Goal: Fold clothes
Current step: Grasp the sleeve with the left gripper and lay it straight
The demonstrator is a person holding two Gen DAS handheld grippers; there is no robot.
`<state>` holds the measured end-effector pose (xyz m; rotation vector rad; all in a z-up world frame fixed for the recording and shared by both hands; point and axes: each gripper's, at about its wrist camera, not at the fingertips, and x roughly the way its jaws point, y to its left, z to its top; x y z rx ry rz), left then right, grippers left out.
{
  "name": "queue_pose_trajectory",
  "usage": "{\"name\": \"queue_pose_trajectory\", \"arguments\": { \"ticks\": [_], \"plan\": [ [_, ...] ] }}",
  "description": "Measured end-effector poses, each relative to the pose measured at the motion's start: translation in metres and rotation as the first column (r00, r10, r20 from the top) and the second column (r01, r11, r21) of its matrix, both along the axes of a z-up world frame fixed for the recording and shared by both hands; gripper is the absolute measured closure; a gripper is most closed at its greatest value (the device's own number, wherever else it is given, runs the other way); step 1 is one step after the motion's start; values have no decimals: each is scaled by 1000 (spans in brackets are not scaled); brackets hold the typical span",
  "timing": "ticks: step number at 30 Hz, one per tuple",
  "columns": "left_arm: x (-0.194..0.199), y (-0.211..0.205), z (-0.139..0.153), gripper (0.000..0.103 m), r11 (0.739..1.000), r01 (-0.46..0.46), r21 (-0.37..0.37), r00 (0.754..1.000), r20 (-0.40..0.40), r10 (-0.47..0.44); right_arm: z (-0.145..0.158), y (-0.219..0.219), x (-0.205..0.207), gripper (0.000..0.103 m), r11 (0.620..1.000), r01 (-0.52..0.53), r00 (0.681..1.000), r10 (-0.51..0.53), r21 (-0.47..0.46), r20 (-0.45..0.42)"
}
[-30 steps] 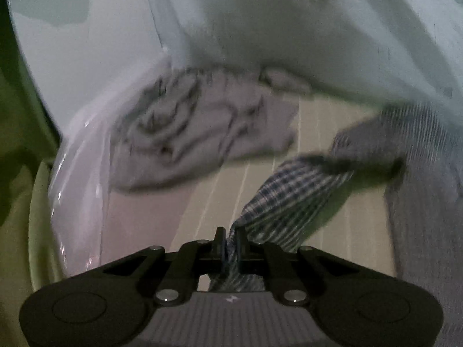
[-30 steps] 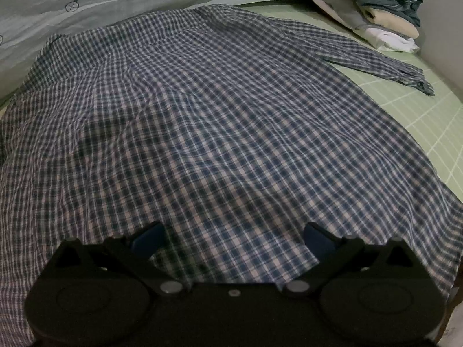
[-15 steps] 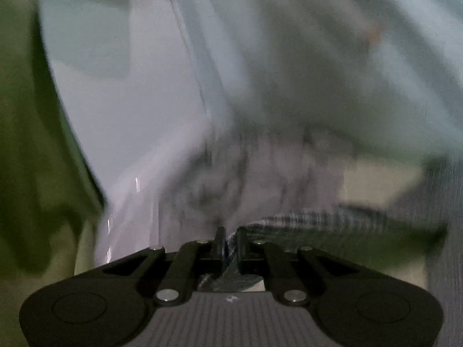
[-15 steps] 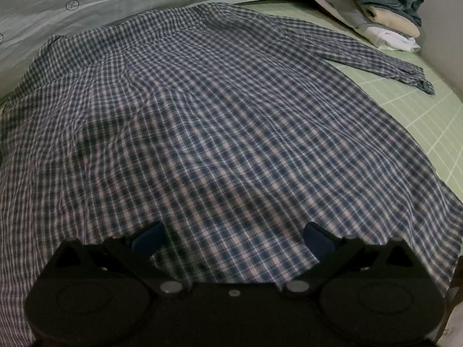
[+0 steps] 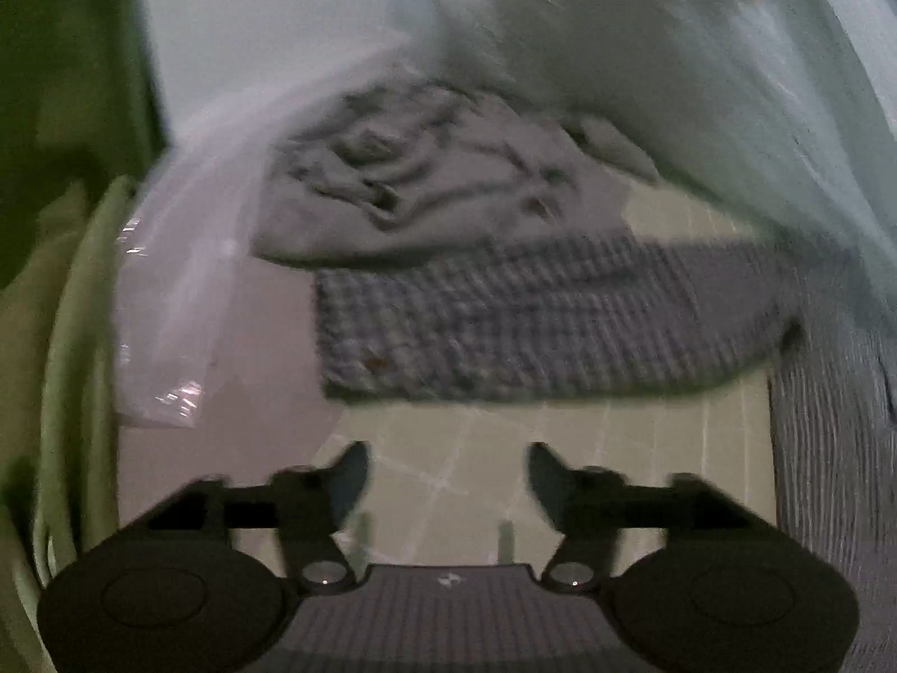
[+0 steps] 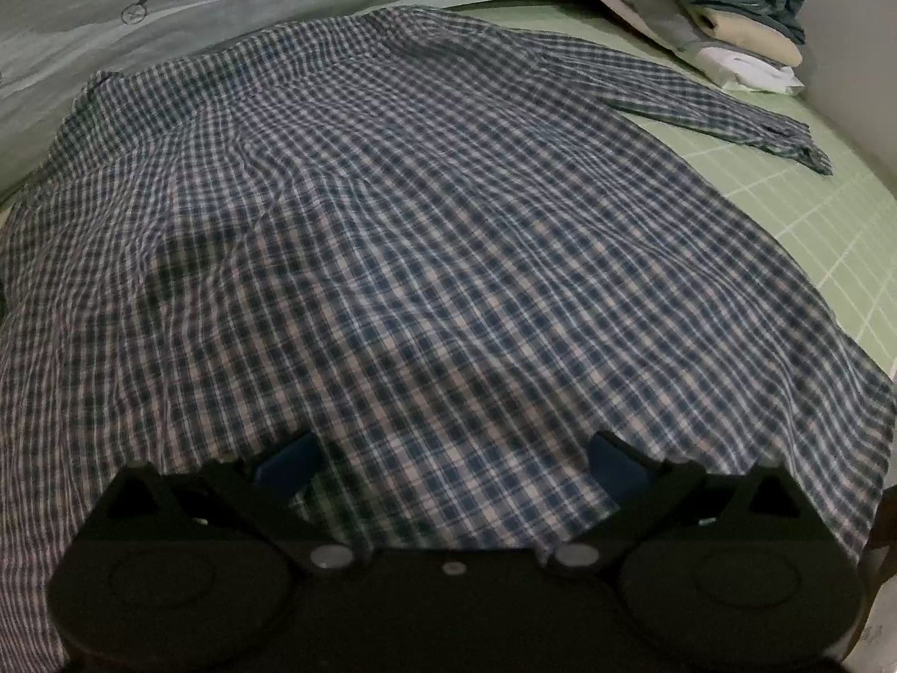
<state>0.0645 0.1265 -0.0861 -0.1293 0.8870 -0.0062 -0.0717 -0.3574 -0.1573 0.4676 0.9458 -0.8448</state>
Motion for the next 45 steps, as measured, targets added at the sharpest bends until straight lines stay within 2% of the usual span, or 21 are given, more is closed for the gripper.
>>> {"name": "queue_pose_trajectory", "arguments": {
  "ticks": [3, 5, 11, 13, 14, 15, 16, 18, 20, 22, 25, 32, 36, 39, 45],
  "plan": [
    [14, 14, 0, 24, 996, -75, -48, 997, 5, 76, 0, 1, 0, 0, 1000, 7, 1000, -7, -3, 2],
    [30, 21, -7, 23, 991, -110, -81, 994, -8, 110, 0, 1, 0, 0, 1000, 9, 1000, -9, -5, 3],
    [69, 30, -27, 26, 984, -168, -59, 983, -82, 163, 0, 3, 0, 0, 1000, 24, 1000, -24, -6, 1],
    [72, 29, -30, 37, 986, -157, -53, 984, -91, 152, 1, 3, 1, 0, 999, 33, 999, -33, -3, 0],
    [73, 27, -33, 53, 988, -150, -45, 984, -98, 145, 1, 4, 1, 0, 999, 38, 999, -38, -3, 0],
    [73, 26, -35, 73, 989, -144, -35, 984, -107, 139, 1, 4, 1, 0, 999, 42, 999, -42, -3, 1],
    [73, 25, -37, 84, 990, -139, -17, 985, -109, 136, 0, 5, 0, 0, 999, 46, 999, -46, -5, 2],
    [70, 25, -37, 91, 993, -119, -7, 989, -91, 118, 0, 7, -1, 0, 999, 49, 999, -49, -8, 5],
    [66, 25, -34, 101, 993, -116, 36, 989, -83, 119, 0, 6, -3, 0, 999, 42, 999, -42, -8, 6],
    [61, 29, -33, 101, 990, -126, 64, 988, -83, 131, 0, 5, -5, 0, 999, 33, 999, -33, -5, 5],
    [52, 45, -36, 100, 985, -166, 53, 980, -101, 171, 1, 4, -6, 0, 1000, 17, 1000, -17, 7, -3],
    [38, 33, -25, 95, 987, -137, 84, 986, -80, 144, 4, -9, -11, 0, 996, -77, 996, 79, 47, -36],
    [29, 18, -11, 71, 992, -111, 61, 992, -48, 114, 11, -24, -24, 0, 998, -62, 997, 61, -24, -54],
    [22, 0, -2, 61, 995, -81, 65, 996, -31, 83, 15, -47, -38, 0, 998, -20, 998, 16, -67, -58],
    [0, -51, 10, 59, 999, -14, 46, 999, -37, 15, 13, -111, -66, 1, 992, 67, 994, -75, -107, -81]
  ]
}}
